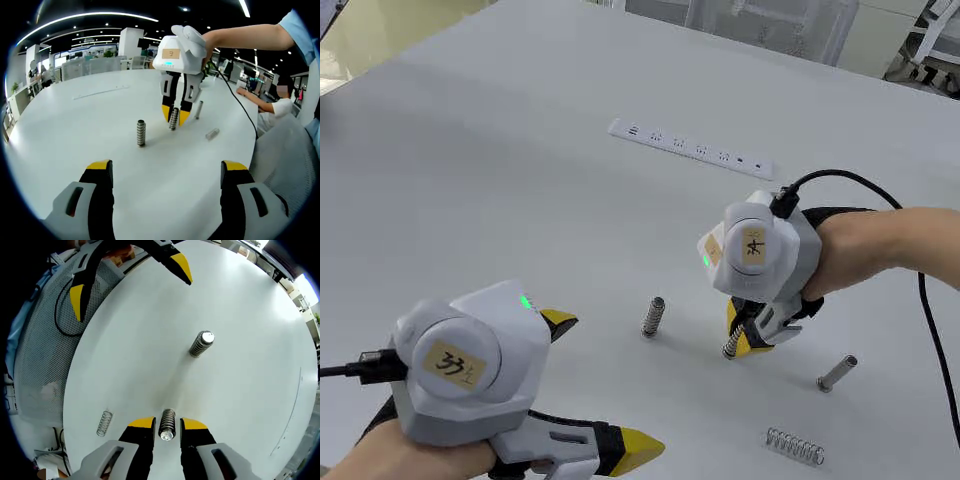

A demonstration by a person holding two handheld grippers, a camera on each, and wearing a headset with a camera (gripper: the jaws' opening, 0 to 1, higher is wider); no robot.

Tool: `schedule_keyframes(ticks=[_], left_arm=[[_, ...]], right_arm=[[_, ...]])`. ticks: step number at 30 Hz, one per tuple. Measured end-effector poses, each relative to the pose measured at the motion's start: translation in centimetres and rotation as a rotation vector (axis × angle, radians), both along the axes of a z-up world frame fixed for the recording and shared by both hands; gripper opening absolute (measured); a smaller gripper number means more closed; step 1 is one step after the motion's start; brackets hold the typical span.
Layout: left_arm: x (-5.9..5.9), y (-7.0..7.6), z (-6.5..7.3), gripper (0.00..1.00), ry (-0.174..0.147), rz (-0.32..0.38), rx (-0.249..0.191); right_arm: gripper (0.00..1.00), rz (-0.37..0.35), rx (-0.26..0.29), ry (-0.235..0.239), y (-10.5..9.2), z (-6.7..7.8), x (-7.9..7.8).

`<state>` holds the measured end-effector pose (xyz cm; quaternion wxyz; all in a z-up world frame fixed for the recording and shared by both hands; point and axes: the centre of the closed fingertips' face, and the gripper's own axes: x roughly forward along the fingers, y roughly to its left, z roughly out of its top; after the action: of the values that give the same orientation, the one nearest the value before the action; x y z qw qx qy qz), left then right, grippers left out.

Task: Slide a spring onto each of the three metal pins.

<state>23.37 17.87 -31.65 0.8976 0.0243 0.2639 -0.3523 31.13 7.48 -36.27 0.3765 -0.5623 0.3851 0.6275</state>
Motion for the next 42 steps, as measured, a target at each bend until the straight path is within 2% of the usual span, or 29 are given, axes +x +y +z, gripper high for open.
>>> schedule_keyframes(ticks=[4,10,14,16,18,26,30,35,39,42], left_arm=[[0.0,0.0,0.0,0.87,0.001,-0.001,0.001],[0.0,-0.2,0.1,0.88,-0.005,-0.009,0.001],[0.0,-0.2,0.2,0.88,-0.008,-0.01,0.002],[0.0,-0.2,0.2,0.88,-0.011,-0.008,0.003],[0.0,-0.2,0.3,0.88,-0.012,-0.009,0.003],[0.0,-0.2,0.3,0.88,-0.013,-0.013,0.007],[0.0,0.0,0.4,0.89,-0.011,-0.011,0.012],[0.0,0.1,0.5,0.89,-0.007,-0.009,0.008],[0.1,-0.2,1.1,0.91,-0.009,-0.021,-0.008],[0.2,-0.5,1.2,0.93,-0.013,-0.033,0.0]], right_arm=[[0.34,-0.024,0.017,-0.014,0.0,0.0,0.3],[0.65,-0.055,0.083,-0.031,0.5,0.2,0.7],[0.8,-0.105,0.116,-0.042,0.7,0.4,0.9],[0.91,-0.11,0.137,-0.045,0.9,0.5,0.8],[0.98,-0.122,0.161,-0.047,1.1,0.6,0.8],[0.99,-0.157,0.204,-0.044,1.0,1.1,0.3],[0.99,-0.198,0.255,-0.033,1.1,1.7,0.0],[0.99,-0.246,0.291,-0.039,0.4,2.2,0.1],[0.99,-0.302,0.325,-0.041,-0.3,2.5,0.0],[0.99,-0.335,0.366,-0.033,-0.6,2.8,-0.4]])
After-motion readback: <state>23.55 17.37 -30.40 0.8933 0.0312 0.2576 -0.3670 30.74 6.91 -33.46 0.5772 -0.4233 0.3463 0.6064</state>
